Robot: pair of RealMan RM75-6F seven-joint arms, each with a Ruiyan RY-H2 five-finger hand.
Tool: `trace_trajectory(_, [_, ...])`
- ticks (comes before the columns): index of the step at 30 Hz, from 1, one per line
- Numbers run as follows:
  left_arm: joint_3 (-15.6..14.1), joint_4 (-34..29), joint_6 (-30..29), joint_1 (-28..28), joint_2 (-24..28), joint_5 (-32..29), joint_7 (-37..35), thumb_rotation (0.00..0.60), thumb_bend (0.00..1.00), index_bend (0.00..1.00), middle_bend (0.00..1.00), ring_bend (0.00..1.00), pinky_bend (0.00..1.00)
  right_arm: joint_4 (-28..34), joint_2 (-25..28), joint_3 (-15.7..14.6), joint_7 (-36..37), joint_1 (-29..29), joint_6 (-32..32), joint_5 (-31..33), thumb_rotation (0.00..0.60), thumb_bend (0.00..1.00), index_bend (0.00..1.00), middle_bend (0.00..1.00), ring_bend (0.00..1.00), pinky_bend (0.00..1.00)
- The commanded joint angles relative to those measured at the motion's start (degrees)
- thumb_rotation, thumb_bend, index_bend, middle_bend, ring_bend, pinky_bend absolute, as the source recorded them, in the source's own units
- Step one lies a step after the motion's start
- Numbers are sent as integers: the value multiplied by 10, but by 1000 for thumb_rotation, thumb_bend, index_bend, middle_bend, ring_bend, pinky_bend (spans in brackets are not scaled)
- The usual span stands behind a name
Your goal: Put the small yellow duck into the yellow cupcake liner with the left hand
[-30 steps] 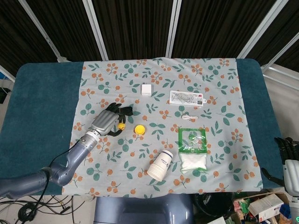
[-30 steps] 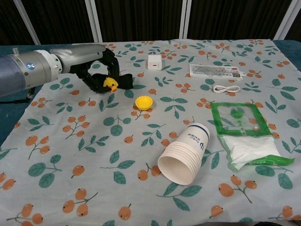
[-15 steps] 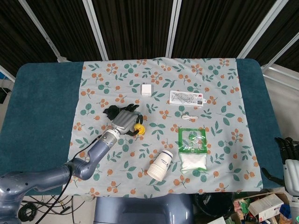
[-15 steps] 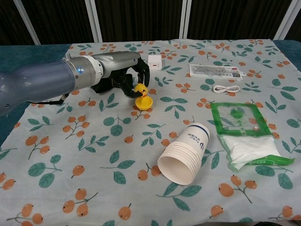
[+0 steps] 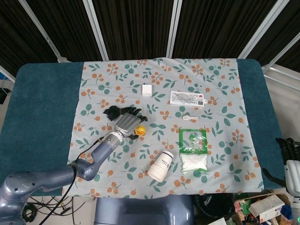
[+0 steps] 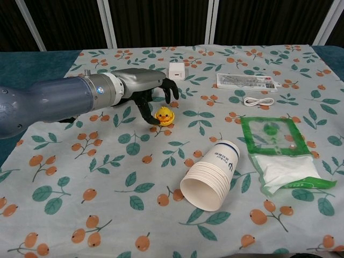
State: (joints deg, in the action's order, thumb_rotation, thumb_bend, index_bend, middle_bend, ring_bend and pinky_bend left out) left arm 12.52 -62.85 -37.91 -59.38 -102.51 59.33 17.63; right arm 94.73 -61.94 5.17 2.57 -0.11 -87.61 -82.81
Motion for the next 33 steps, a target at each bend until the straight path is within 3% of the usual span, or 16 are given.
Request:
trace_trajectory(1, [-2,-11,2,-3,9,-7,9,600,170,98,125,0,0,0,0,1,0,0,-1,0,600,118,87,76,90,181])
trace_trajectory(5, [17,-42,-29,6,24,1,-18,600,170,96,108,0,0,0,0,1,1,0,-1,1,600,117,87,75,90,182])
trace_trajectory(10, [29,-124,-93,32,84,32,-24,600,170,94,78,0,0,-2,1,0,2,0,1,0,600,118,87,75,90,182])
trace_trajectory(16, [-17,-293,-190,113,203,69,19,600,170,85,56,0,0,-3,2,-1,1,0,-1,-3,600,118,87,76,90,182])
trace_trajectory(19, [-54,-367,-286,183,272,106,37,600,167,83,55,0,0,-1,1,-1,-1,-1,-5,-7,600,118,87,76,90,181])
trace_trajectory(22, [-79,-409,-357,250,330,118,9,600,166,74,46,0,0,-1,0,-2,-4,-1,-7,-9,600,118,87,76,90,181])
trace_trajectory(28, [-135,-410,-450,363,421,154,-93,600,166,50,23,0,0,-2,-3,-1,-10,1,-6,-10,600,119,87,76,90,181])
trace_trajectory(33, [-159,-357,-476,430,433,153,-207,600,166,35,14,0,0,2,-5,-2,-19,2,-8,-15,600,118,87,76,90,181])
